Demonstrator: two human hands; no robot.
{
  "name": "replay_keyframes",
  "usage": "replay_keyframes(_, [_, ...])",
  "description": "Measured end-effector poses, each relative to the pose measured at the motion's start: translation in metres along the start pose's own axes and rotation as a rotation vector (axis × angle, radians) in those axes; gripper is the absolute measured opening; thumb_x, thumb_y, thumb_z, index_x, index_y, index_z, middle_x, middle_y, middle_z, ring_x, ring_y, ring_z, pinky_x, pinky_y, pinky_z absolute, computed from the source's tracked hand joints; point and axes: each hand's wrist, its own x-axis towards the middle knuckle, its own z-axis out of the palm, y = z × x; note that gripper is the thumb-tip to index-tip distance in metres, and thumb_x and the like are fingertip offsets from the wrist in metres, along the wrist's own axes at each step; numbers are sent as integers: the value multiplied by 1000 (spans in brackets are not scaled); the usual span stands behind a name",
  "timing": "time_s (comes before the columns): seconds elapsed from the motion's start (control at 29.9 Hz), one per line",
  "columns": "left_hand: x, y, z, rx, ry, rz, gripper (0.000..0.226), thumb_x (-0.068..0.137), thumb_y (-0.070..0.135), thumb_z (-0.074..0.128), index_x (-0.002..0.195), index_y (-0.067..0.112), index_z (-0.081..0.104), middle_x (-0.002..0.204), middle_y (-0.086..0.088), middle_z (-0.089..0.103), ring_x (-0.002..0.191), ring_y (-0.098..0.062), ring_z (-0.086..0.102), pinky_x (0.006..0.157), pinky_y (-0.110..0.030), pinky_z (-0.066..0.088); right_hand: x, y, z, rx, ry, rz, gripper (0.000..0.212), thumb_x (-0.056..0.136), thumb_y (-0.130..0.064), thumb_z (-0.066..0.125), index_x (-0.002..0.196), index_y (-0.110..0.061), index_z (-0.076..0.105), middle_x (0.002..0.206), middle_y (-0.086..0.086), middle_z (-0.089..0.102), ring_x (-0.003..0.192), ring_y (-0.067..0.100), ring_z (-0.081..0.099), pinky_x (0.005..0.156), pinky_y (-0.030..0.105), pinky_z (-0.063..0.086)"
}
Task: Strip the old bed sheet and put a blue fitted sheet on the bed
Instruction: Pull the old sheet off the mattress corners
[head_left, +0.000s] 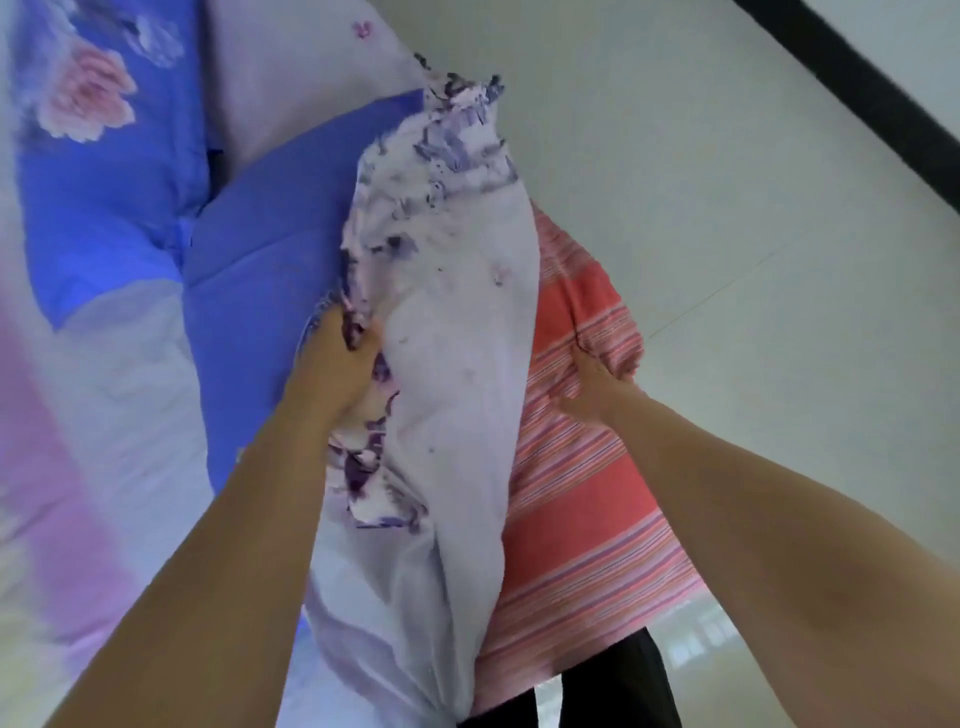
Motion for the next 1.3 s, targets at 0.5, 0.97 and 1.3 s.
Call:
replay_keyframes(0.5, [-71, -75, 3, 257, -201, -86, 36, 102, 35, 28, 97, 11, 54, 98, -12, 59, 87, -30, 52, 74, -36, 41, -131, -125, 131, 814, 83, -280, 86, 69, -82, 48, 138, -32, 35, 139, -9, 47, 119, 5, 53, 99, 38, 47])
replay_keyframes(0.97, [-202, -234, 27, -1046, -282, -1149, 103, 66, 71, 67, 144, 13, 29, 146, -8, 35, 127, -36, 42, 99, -55, 36, -183, -94, 187, 1269, 690, 418, 9, 95, -25, 48, 86, -24, 51, 72, -2, 46, 78, 22, 52, 65, 26, 43])
replay_keyframes(1.3, [-177, -204, -35, -1498, -7, -750, 27, 91, 36, 56, 116, 25, 55, 120, 2, 62, 107, -23, 59, 87, -35, 44, -231, -80, 169, 986, 689, 293, 26, 88, -14, 56, 112, -14, 62, 95, 6, 62, 87, 24, 58, 75, 31, 44])
